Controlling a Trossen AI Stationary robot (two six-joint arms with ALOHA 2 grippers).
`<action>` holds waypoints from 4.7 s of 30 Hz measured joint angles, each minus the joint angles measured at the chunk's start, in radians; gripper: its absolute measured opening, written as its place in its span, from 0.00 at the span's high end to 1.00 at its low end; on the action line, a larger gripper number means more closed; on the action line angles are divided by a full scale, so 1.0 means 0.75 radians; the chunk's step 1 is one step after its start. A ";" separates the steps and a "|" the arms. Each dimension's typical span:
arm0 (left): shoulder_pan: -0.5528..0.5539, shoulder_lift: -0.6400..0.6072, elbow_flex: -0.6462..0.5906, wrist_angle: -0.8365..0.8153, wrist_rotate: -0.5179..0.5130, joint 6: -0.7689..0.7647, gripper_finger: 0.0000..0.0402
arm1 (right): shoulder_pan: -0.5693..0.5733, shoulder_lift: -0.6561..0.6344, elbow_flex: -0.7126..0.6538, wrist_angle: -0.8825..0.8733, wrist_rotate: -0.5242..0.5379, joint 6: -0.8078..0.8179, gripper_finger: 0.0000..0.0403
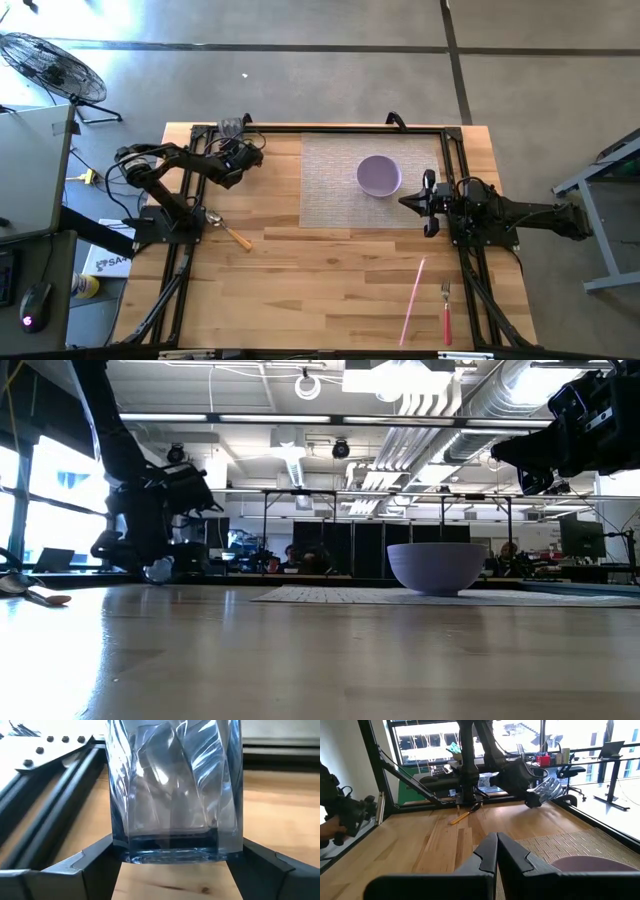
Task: Pick & Place Utensil
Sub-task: Put the black cup on the gray table mat to the top right of the purple bowl
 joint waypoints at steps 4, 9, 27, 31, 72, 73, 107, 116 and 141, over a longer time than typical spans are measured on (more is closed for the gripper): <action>-0.013 -0.005 0.002 -0.117 -0.013 -0.015 0.21 | 0.000 0.000 0.000 0.000 0.001 0.000 0.99; -0.108 -0.015 0.000 -0.231 0.023 -0.049 0.24 | 0.000 0.000 0.000 0.000 0.000 0.000 0.99; -0.709 -0.166 -0.005 -0.572 0.131 -0.398 0.24 | 0.000 0.000 0.000 0.000 0.000 0.000 0.99; -0.835 -0.165 -0.005 -0.593 0.136 -0.475 0.23 | 0.000 0.000 0.000 0.000 0.001 0.000 0.99; -1.379 -0.162 -0.004 -0.409 0.158 0.055 0.23 | 0.000 0.000 0.000 -0.145 -0.023 0.077 0.99; -1.379 -0.162 -0.004 -0.404 0.160 0.055 0.23 | -0.001 0.000 0.000 -0.148 -0.017 0.078 0.99; -1.378 -0.159 -0.006 0.604 0.161 0.535 0.23 | 0.320 0.761 0.035 1.142 0.286 0.079 0.99; -1.378 -0.160 -0.004 0.868 0.416 0.801 0.23 | 0.493 1.637 0.543 1.072 0.352 -0.070 0.99; -1.378 -0.174 -0.003 0.930 0.524 0.878 0.23 | 0.465 1.863 1.148 0.376 0.303 0.052 0.03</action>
